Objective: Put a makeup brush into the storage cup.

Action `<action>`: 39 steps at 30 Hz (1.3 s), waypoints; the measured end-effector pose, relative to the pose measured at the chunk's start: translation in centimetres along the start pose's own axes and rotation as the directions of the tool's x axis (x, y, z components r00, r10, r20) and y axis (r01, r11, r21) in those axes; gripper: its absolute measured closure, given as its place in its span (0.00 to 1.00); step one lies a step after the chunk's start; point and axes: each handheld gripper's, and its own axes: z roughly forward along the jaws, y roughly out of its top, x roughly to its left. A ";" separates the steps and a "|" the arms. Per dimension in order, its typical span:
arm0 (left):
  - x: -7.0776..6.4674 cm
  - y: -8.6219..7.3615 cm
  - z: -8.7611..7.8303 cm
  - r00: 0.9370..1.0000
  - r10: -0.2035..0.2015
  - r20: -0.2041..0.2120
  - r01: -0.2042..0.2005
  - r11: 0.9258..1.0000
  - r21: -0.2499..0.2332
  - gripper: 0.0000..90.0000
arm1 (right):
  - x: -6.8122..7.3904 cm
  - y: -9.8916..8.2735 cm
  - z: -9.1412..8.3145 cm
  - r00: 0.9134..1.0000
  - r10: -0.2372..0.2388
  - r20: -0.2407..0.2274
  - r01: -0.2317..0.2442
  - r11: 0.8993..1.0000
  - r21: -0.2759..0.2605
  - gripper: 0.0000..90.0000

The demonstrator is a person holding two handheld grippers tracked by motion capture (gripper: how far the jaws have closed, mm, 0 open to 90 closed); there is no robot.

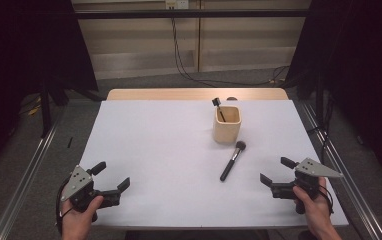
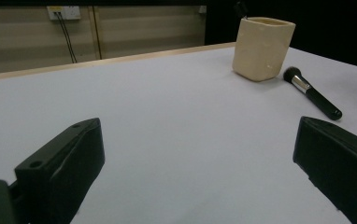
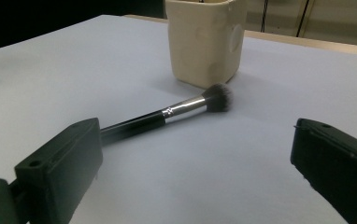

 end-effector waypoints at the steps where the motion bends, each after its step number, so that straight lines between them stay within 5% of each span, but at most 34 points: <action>1: -0.1 0.0 0.0 1.000 -0.004 0.002 0.004 1.000 -0.001 0.02 | 0.0 0.0 0.0 1.000 -0.002 0.000 0.002 1.000 -0.002 0.02; 29: -0.1 0.1 0.3 1.000 0.004 0.002 -0.004 1.000 0.005 0.02 | 0.1 0.7 0.8 1.000 0.008 -0.004 -0.008 1.000 -0.018 0.01; 39: 0.0 0.0 0.6 1.000 0.003 0.003 -0.003 1.000 0.015 0.02 | 0.1 2.8 2.5 1.000 0.011 0.016 -0.011 1.000 -0.014 0.00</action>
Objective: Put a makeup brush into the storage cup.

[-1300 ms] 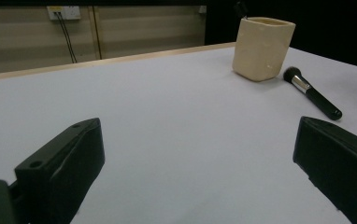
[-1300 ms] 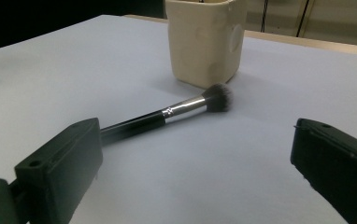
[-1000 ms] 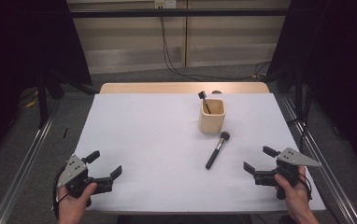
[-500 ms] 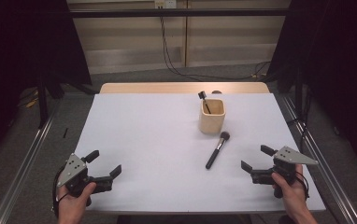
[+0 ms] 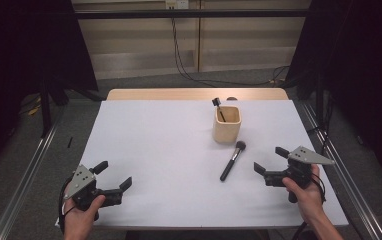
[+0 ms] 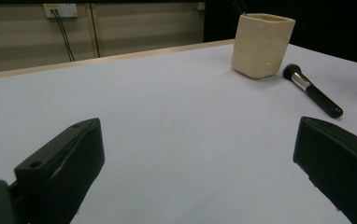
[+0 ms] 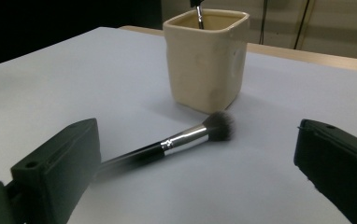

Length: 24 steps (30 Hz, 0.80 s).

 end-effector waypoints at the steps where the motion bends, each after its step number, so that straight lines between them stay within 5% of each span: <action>1: 0.0 0.0 0.0 1.000 -0.001 -0.001 0.001 1.000 -0.001 0.02 | 0.0 0.1 0.1 1.000 -0.005 -0.005 0.005 1.000 0.003 0.00; 24: 0.1 0.1 0.1 1.000 -0.007 0.002 0.007 1.000 -0.007 0.02 | 0.1 4.1 5.1 1.000 -0.020 -0.014 0.020 0.999 0.047 0.01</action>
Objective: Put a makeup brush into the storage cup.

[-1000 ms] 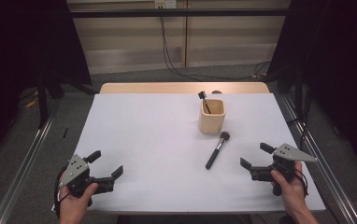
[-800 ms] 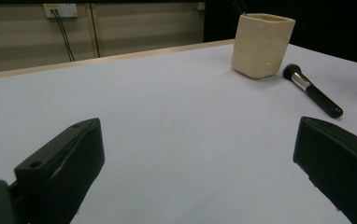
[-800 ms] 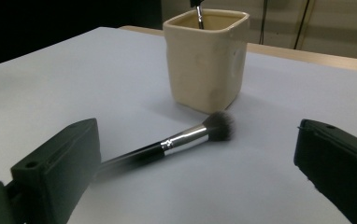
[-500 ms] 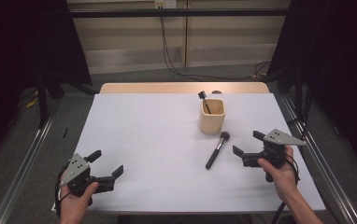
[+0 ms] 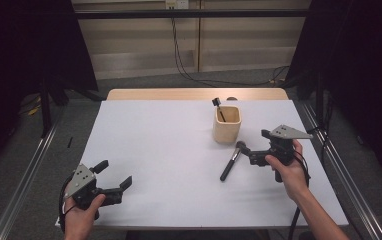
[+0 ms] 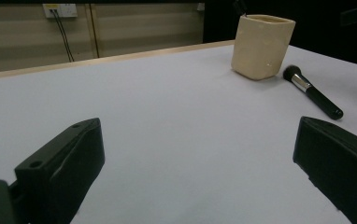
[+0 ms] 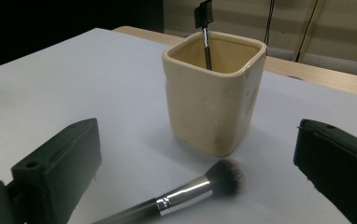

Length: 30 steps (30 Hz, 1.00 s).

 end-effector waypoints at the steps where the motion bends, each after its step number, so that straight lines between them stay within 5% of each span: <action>1: 0.0 0.0 0.0 1.000 0.001 0.000 -0.001 1.000 0.000 0.02 | 0.0 0.2 0.3 1.000 0.002 0.004 -0.002 1.000 0.006 0.01; 13: 0.5 -0.2 0.1 1.000 0.000 0.000 0.000 1.000 0.004 0.02 | -0.7 0.7 2.4 1.000 0.024 0.016 -0.025 0.999 0.021 0.00; 22: 0.4 0.0 0.0 1.000 -0.010 -0.008 0.010 1.000 0.003 0.02 | -0.6 1.7 3.4 1.000 0.024 0.018 -0.025 0.994 0.105 0.01; 26: 0.3 0.0 0.0 1.000 -0.006 -0.006 0.006 1.000 0.003 0.02 | -0.5 1.6 3.7 0.999 0.008 0.034 -0.014 0.984 0.179 0.02; 30: 0.3 0.0 0.0 1.000 0.006 -0.010 -0.006 1.000 0.006 0.02 | -0.7 1.6 3.9 0.998 0.049 0.046 -0.060 0.959 0.278 0.02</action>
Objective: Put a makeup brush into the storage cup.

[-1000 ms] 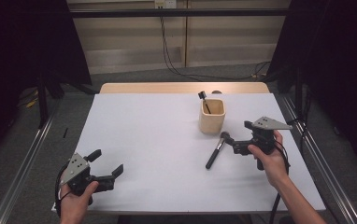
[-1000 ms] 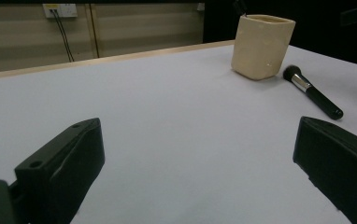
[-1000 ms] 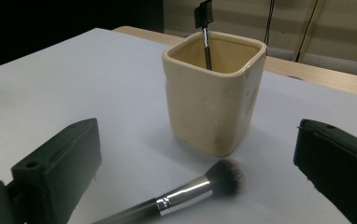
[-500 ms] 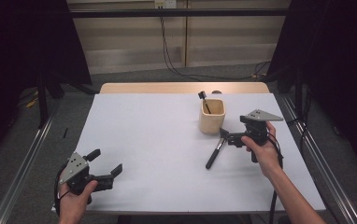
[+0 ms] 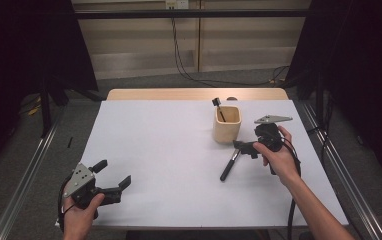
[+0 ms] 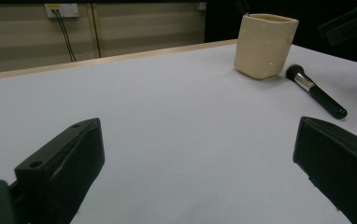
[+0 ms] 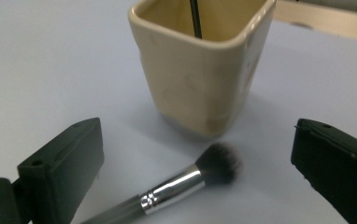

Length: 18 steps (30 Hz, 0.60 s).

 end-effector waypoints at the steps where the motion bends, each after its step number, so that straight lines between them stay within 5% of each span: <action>1: 0.0 0.0 0.0 1.000 0.001 -0.004 -0.001 1.000 0.002 0.02 | 0.0 0.1 0.1 1.000 -0.001 0.003 0.000 1.000 0.024 0.02; 8: 0.1 0.0 0.0 1.000 -0.001 0.001 0.001 1.000 -0.001 0.02 | -0.3 0.6 0.9 1.000 0.022 0.012 -0.024 0.985 0.173 0.04; 12: 0.1 0.0 0.1 1.000 0.000 0.006 0.000 1.000 0.003 0.02 | -0.4 0.7 1.8 1.000 0.027 0.014 -0.030 0.963 0.269 0.04; 15: 0.0 0.0 0.1 1.000 0.011 0.009 -0.011 1.000 0.005 0.02 | -0.4 0.7 2.2 0.999 0.024 0.029 -0.031 0.956 0.291 0.04; 18: 0.0 0.0 0.1 1.000 0.007 0.010 -0.007 1.000 0.005 0.02 | -0.1 0.9 2.5 0.999 0.036 0.032 -0.044 0.939 0.340 0.05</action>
